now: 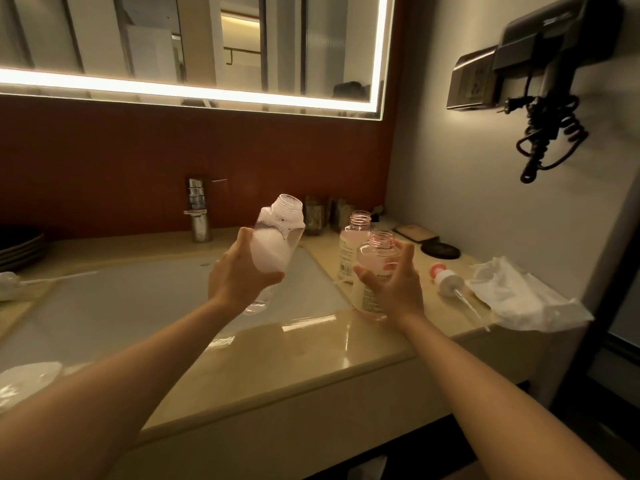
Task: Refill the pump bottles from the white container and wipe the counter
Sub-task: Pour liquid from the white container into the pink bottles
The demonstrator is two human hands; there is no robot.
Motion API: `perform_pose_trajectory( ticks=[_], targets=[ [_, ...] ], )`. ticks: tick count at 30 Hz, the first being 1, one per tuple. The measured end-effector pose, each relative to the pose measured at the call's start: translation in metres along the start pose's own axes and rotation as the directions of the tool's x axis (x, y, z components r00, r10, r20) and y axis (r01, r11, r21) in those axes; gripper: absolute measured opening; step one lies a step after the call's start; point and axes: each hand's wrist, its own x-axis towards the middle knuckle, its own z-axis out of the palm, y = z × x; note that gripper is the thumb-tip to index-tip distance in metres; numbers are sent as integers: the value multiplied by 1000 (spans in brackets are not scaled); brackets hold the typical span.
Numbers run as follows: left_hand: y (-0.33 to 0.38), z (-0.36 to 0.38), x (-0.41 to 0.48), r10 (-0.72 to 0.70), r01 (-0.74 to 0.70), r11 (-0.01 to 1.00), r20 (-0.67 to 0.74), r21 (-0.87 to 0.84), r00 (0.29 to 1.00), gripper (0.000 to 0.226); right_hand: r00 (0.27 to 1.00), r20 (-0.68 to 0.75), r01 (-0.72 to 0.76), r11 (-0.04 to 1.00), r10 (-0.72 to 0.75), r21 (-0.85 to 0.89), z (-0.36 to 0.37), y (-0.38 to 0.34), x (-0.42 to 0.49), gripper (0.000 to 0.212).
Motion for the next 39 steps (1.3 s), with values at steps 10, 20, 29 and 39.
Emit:
perform_pose_trajectory(
  ticks=[10,20,29,39],
  targets=[
    [2,36,20,-27,28,999,39,-28,999,73,997,-66,-39,997,35,-63,-6,32,41,84],
    [-7,54,38,-20,21,999,40,-38,999,72,860,-132,401,813,-493,-422,18,7,48,85],
    [-13,59,41,-17,18,998,25,-54,1000,72,976,-206,72,997,-73,-9,72,-18,52,96],
    [-27,61,49,-27,28,999,36,-34,999,70,951,-276,-178,976,137,-129,95,-16,77,93]
  ],
)
